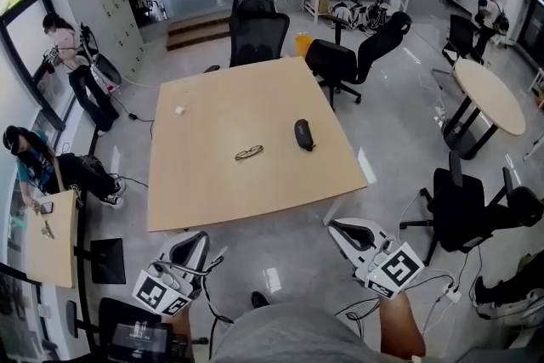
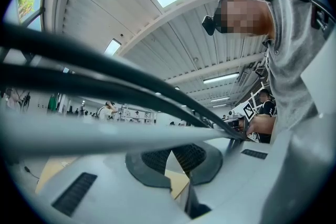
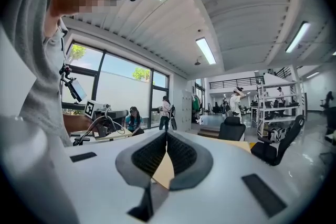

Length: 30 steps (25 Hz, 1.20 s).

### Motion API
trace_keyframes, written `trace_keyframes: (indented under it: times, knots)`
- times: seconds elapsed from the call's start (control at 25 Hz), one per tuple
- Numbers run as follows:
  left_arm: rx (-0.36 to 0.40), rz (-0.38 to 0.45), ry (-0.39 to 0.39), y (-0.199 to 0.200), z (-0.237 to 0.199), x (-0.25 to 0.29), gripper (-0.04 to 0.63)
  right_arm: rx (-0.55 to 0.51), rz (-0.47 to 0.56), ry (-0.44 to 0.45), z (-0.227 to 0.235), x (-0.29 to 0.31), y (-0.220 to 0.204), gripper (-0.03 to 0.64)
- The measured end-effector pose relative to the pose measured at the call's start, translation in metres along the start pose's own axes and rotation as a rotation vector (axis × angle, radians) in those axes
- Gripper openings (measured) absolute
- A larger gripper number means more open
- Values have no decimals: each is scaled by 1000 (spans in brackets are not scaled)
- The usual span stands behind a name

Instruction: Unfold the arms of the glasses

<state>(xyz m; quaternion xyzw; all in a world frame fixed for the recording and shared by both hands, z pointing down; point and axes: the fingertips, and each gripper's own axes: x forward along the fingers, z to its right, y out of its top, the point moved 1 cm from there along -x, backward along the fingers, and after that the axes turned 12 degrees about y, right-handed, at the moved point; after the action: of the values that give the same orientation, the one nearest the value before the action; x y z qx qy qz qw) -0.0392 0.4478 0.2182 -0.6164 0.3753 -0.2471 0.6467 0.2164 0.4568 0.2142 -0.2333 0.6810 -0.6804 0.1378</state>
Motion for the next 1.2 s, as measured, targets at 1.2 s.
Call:
trace_keyframes:
  times: [1.2]
  knots:
    - [-39,-67,75,-47,-182,8,6,11,-77,91,66,225,1,8]
